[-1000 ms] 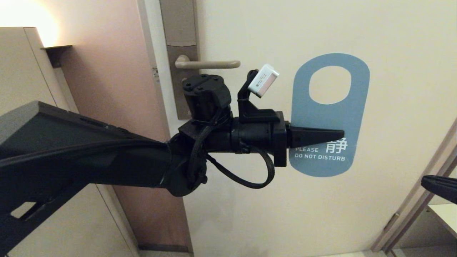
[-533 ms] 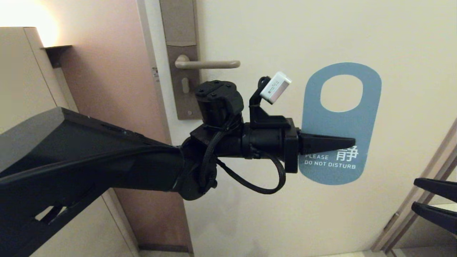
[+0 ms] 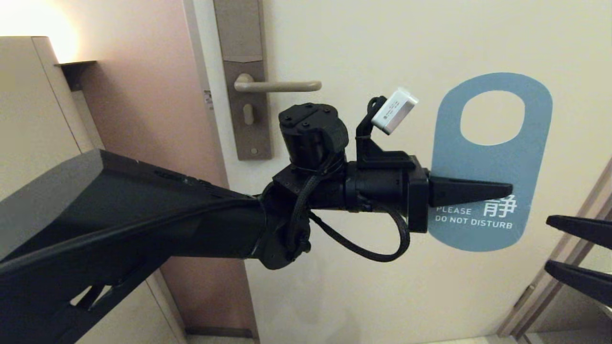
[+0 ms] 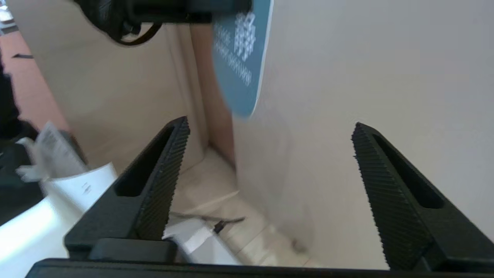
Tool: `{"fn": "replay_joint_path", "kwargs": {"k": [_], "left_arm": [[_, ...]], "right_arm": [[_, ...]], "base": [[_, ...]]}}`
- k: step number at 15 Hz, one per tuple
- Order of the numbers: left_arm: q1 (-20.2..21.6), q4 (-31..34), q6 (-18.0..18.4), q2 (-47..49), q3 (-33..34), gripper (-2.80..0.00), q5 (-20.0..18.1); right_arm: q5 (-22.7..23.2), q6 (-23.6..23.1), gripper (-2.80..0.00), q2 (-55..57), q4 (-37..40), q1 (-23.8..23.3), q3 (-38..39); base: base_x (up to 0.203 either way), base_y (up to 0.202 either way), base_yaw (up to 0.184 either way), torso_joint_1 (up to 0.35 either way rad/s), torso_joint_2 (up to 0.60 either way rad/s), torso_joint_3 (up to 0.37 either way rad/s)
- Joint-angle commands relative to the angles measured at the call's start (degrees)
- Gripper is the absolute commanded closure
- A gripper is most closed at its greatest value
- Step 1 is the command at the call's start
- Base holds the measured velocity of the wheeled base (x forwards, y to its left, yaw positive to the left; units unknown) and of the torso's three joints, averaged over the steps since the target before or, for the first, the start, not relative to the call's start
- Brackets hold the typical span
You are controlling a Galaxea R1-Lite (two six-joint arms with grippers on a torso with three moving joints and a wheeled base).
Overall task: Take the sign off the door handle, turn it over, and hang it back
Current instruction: Hand it to the other hand
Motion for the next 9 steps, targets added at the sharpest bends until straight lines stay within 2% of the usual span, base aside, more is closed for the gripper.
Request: {"fn": "replay_joint_path", "kwargs": {"k": [1,6,9], "left_arm": [[-1.24,-0.4,-1.25,2.43,-3.41,0.0,-0.2],[-3.11,-0.36,-1.69,6.4,-9.2,0.0,-0.16],[-4.27,-0.54,-4.63,8.22,-12.54,0.0,0.19]], "right_arm": [[0.27,0.01,-2.8,2.84,-2.46,0.03,0.01],[1.24,0.04,-2.8,2.33,-3.4,0.03,-0.49],[1.24,0.13,-2.8,0.87,-3.32,0.03,-0.15]], "base": [[0.0,0.0,0.0,0.0,0.0,0.0],[0.0,0.0,0.0,0.0,0.0,0.0],[0.0,0.0,0.0,0.0,0.0,0.0]]}}
